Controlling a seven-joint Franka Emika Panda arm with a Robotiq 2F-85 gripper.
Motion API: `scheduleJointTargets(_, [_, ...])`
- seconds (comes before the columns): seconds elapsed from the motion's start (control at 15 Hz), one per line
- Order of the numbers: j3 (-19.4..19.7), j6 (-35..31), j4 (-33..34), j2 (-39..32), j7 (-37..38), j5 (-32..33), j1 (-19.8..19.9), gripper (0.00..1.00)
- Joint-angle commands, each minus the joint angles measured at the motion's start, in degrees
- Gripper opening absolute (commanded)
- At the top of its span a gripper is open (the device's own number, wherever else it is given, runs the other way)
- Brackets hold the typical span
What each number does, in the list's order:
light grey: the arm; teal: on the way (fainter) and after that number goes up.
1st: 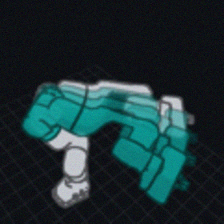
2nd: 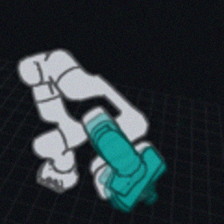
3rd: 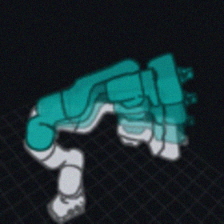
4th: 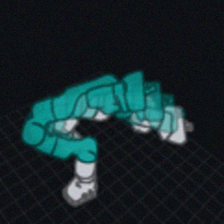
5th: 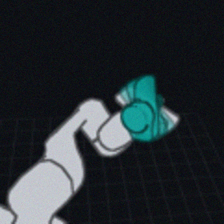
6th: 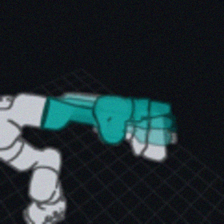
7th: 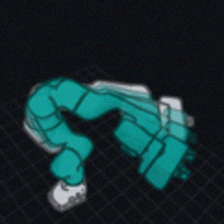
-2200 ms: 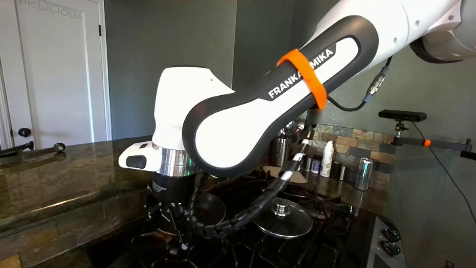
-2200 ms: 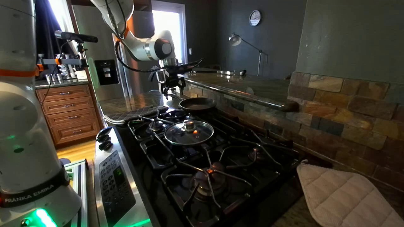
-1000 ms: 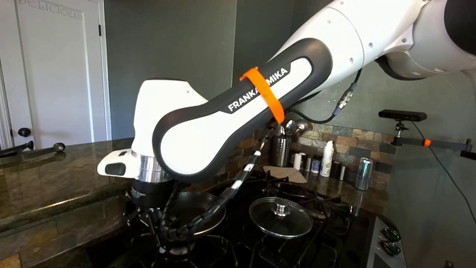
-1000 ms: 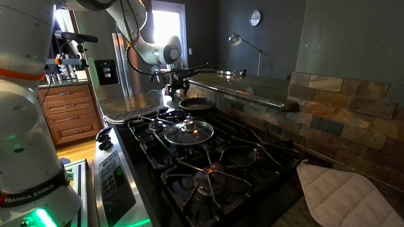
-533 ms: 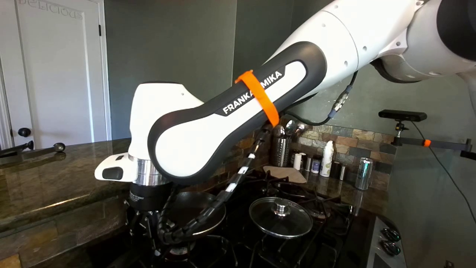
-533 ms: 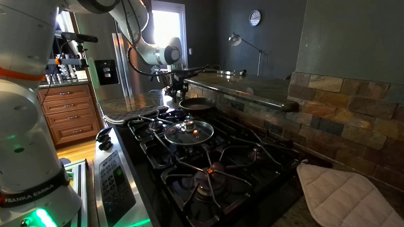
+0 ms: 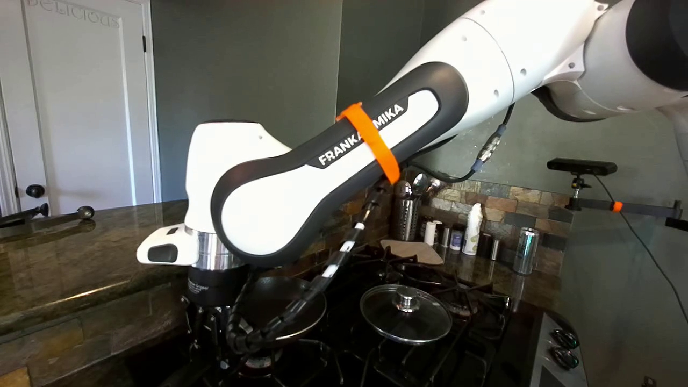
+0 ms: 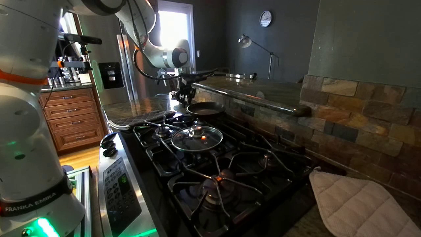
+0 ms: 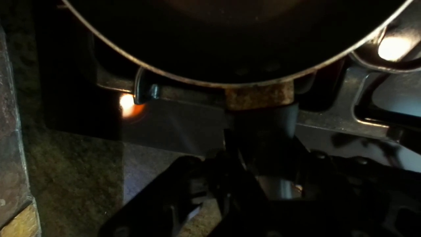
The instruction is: Move the black pan to the right then put the lid on top
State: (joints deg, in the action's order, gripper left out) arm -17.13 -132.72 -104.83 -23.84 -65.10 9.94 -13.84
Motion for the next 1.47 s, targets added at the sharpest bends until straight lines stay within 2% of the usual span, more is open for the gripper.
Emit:
scheduleJointTargets(0.0, [0.12,2.42,1.54,-0.83,-0.61,0.73,-0.36,0.11])
scheduleJointTargets(0.47, [0.71,2.45,0.88,0.16,-0.05,1.7,-0.36,0.07])
scheduleJointTargets(0.6, [1.22,2.17,0.2,1.05,1.02,2.01,-0.32,0.0])
scheduleJointTargets(1.2, [1.72,2.19,0.22,0.97,5.03,2.59,-1.09,0.0])
scheduleJointTargets(1.27, [1.7,2.32,0.29,0.93,5.29,2.67,-1.23,0.22])
scheduleJointTargets(1.4, [1.6,2.53,0.37,0.79,5.42,2.71,-1.46,0.31])
